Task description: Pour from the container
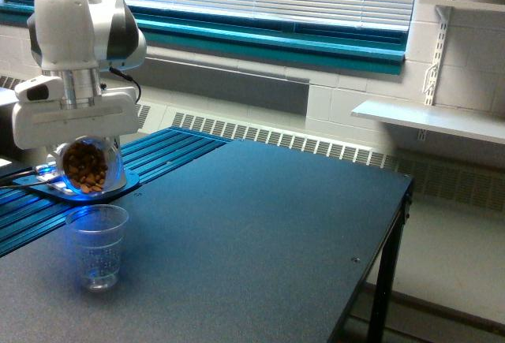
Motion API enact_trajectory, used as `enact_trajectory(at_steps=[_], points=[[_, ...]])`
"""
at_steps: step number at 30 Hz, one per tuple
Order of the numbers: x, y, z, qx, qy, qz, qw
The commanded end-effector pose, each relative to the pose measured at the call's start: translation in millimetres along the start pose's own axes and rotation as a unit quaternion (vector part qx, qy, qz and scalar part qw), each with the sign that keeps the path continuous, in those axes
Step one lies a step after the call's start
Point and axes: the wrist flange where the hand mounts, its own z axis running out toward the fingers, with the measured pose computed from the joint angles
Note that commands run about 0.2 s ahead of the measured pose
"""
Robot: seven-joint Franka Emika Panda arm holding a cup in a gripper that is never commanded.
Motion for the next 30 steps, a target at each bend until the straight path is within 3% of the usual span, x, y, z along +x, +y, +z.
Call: enact_trajectory(at_steps=[1,30], points=[[-7,-4,9.4,0.000,-0.010,-0.005,0.9999],[4,-7,19.8,-0.012,-0.021,0.004,0.9997]])
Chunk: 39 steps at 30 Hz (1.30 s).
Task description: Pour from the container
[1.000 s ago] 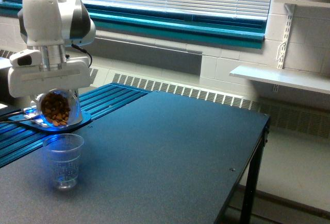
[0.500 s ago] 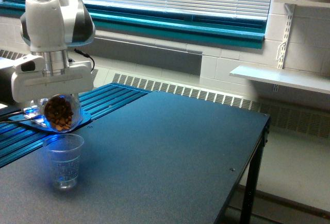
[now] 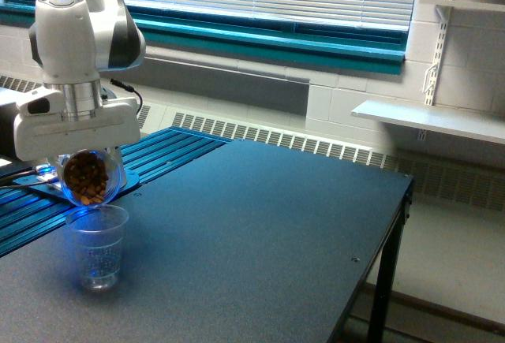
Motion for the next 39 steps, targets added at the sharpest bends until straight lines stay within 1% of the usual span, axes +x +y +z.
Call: enact_trajectory(at_steps=[1,13,24,39], points=[[-1,-6,2.9,0.001,-0.003,-0.005,1.0000],[-6,-14,11.1,-0.008,-0.017,-0.014,0.9997],[3,-20,8.1,-0.009,-0.013,-0.016,0.9998],[5,-19,14.6,-0.013,-0.023,-0.013,0.9996]])
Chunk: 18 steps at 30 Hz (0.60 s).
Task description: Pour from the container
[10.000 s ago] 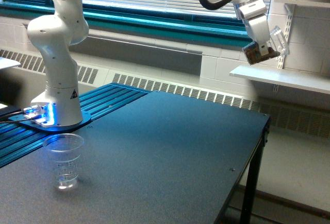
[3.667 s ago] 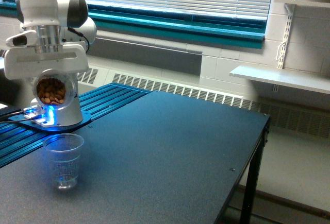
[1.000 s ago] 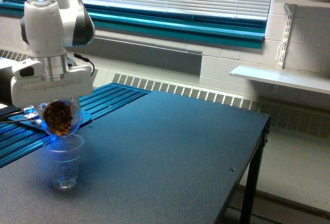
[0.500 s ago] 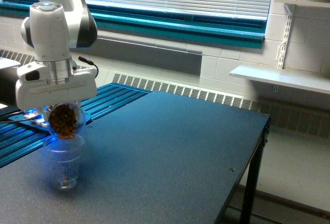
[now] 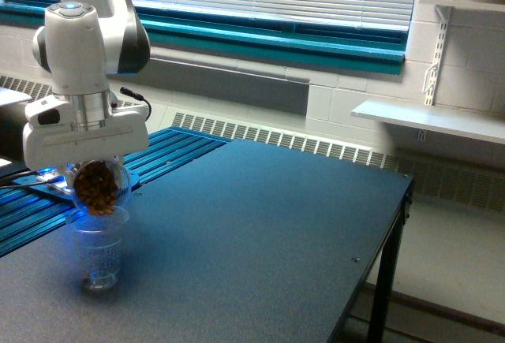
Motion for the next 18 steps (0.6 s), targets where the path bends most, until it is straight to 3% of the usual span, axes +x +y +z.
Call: enact_trajectory(at_steps=[1,18], points=[[1.3,-1.1,1.2,-0.001,-0.004,-0.007,1.0000],[2.8,-2.4,4.8,-0.004,-0.009,-0.008,0.9999]])
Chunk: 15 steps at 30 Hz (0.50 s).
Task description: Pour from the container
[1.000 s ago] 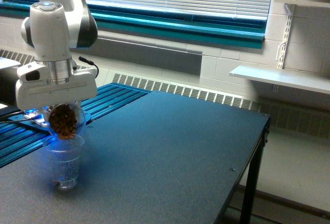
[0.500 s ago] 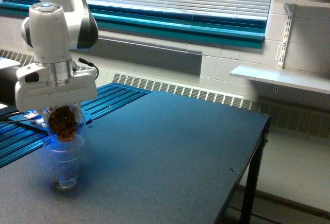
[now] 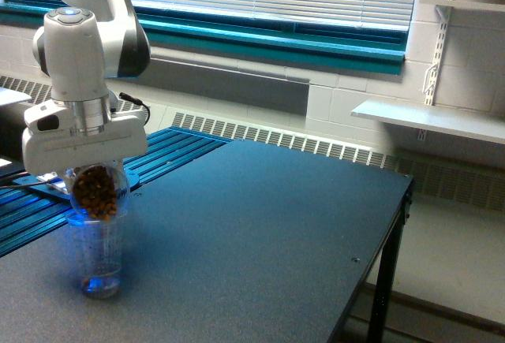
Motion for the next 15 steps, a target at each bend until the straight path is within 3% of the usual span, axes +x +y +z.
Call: enact_trajectory(at_steps=[1,15], points=[[3.6,-5.1,-3.3,0.004,0.001,-0.008,1.0000],[6.0,-5.6,-2.6,0.006,-0.002,-0.008,1.0000]])
